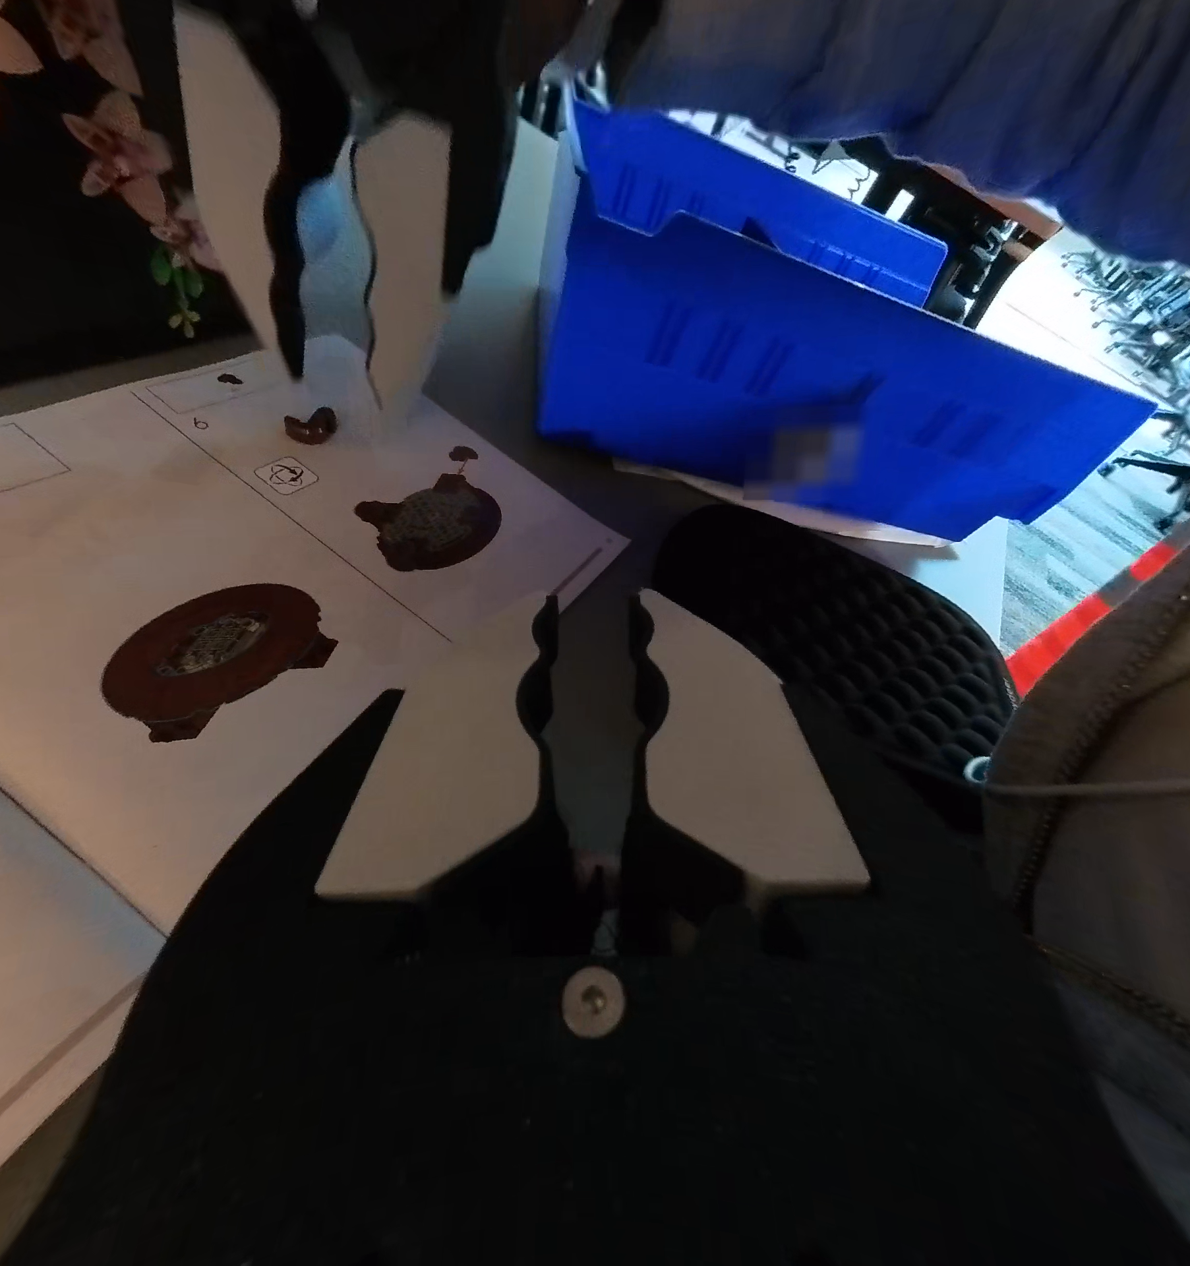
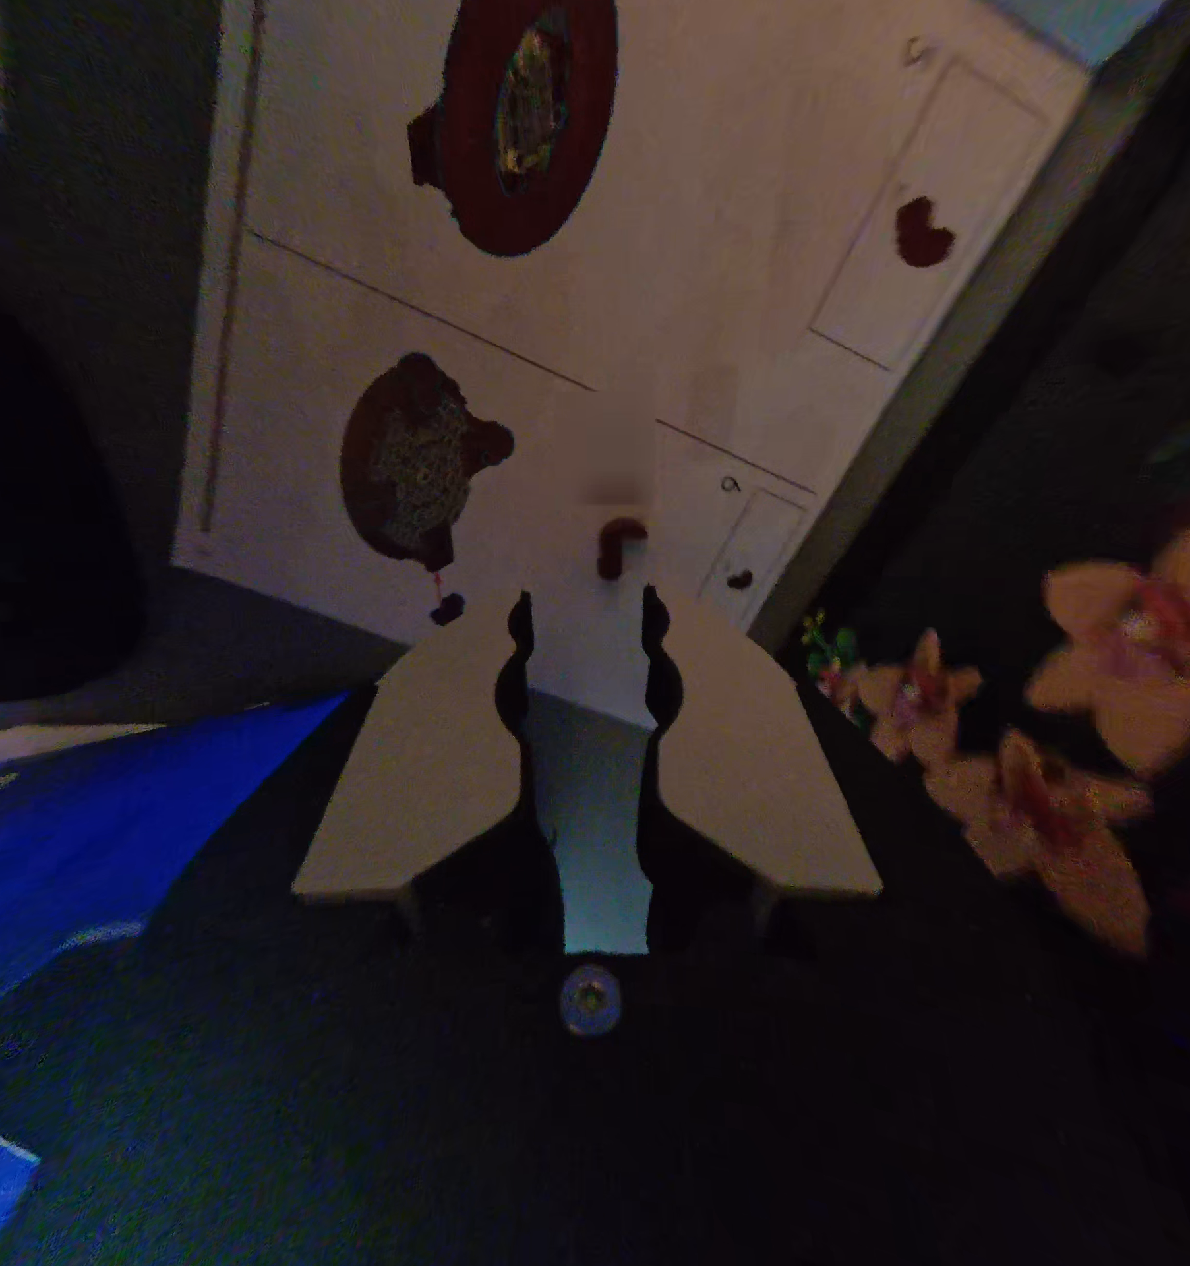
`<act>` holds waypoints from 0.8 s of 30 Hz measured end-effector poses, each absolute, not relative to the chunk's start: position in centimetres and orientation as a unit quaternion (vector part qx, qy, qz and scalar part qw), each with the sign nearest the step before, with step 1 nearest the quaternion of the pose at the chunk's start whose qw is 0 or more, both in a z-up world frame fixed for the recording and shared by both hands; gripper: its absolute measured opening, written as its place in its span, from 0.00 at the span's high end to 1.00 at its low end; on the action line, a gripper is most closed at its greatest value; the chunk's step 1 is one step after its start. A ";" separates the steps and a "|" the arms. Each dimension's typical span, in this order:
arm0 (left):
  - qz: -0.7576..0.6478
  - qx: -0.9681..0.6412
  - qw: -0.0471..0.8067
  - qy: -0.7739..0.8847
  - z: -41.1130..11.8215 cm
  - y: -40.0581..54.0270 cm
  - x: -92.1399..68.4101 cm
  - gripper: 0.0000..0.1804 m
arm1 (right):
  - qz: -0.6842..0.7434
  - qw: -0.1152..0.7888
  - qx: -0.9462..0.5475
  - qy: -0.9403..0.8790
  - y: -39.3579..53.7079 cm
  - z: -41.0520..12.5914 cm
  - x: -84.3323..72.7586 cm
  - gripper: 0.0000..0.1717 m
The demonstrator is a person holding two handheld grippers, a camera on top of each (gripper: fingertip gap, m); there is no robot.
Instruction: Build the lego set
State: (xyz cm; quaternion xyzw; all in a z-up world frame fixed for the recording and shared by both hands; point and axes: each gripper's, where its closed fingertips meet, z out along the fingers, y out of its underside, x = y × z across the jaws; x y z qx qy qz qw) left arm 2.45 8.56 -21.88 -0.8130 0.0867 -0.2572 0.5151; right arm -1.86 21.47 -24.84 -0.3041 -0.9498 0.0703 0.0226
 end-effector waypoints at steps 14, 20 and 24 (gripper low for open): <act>-0.232 -0.819 0.516 0.093 -22.1 8.6 2.5 0.89 | 0.084 0.211 -0.481 -0.847 28.7 -17.0 16.0 0.92; -0.196 -0.834 0.507 0.099 -22.7 8.8 2.4 0.90 | 0.030 0.251 -0.544 -0.800 33.6 -19.4 19.5 1.00; -0.172 -0.840 0.506 0.099 -22.9 8.9 2.3 0.90 | 0.151 0.178 -0.612 -0.755 32.0 -19.6 18.8 0.99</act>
